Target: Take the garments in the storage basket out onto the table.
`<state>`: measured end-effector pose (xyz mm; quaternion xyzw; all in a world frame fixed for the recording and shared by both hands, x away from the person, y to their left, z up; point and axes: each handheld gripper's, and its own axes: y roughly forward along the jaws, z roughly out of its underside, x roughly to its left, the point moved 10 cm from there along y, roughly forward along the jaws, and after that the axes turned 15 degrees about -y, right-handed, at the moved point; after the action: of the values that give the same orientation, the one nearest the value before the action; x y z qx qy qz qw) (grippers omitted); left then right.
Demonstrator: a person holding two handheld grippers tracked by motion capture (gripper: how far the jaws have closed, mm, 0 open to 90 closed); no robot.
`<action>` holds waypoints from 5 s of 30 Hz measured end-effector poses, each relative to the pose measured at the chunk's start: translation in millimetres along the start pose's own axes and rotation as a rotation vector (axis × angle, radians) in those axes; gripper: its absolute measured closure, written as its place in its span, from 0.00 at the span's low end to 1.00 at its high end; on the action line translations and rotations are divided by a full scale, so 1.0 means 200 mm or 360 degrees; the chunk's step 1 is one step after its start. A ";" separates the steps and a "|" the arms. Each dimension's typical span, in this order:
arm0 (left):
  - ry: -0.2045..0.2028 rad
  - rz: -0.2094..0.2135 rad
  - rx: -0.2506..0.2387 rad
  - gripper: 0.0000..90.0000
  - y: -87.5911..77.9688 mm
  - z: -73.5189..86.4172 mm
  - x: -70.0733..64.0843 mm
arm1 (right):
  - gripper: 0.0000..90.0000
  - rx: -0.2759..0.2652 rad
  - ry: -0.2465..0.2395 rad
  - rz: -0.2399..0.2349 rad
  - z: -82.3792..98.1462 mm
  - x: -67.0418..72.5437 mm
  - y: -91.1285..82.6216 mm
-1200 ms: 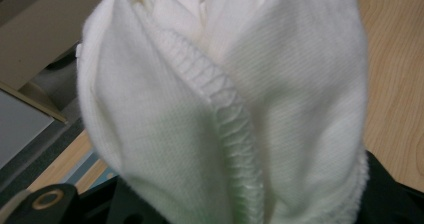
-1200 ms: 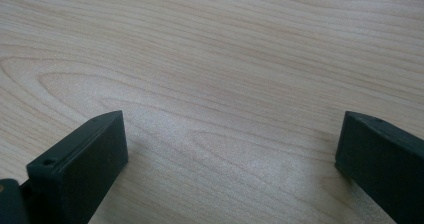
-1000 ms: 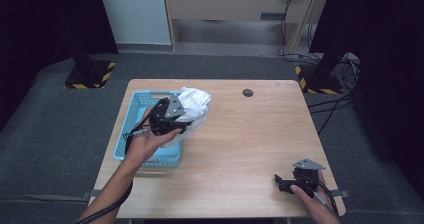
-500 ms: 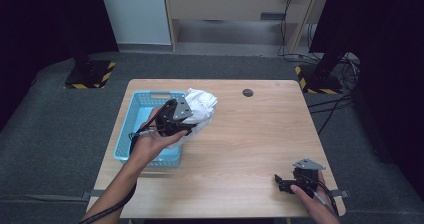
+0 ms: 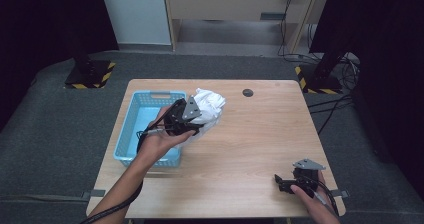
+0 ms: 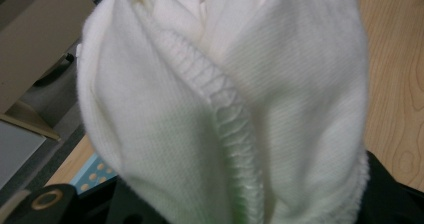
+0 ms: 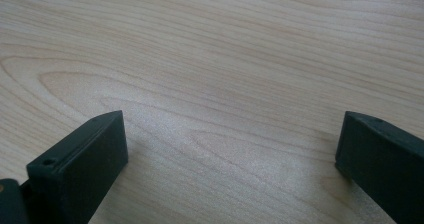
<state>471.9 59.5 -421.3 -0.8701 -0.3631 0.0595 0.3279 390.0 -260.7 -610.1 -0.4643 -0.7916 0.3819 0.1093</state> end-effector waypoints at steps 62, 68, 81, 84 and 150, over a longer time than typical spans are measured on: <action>-0.0010 0.0050 0.0131 0.56 0.43 -0.08 -0.10 | 0.00 -0.0001 -0.0007 -0.0007 0.00 0.00 0.00; -0.0013 0.0078 0.0164 0.56 0.50 -0.07 -0.12 | 0.00 -0.0002 -0.0008 -0.0005 0.00 0.00 0.00; -0.0011 0.0108 0.0232 0.56 0.61 -0.04 -0.17 | 0.00 -0.0001 -0.0007 -0.0007 0.00 0.00 0.00; -0.0006 0.0114 0.0235 0.56 0.63 -0.04 -0.19 | 0.00 -0.0002 -0.0007 -0.0007 0.00 0.00 0.00; -0.0064 0.0058 0.0389 0.55 0.94 0.13 -0.26 | 0.00 -0.0002 -0.0009 -0.0007 0.00 0.00 0.00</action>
<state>536.2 -60.2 -563.0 -0.8287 -0.3437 0.1266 0.4231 391.2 -260.7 -610.2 -0.4614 -0.7932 0.3825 0.1077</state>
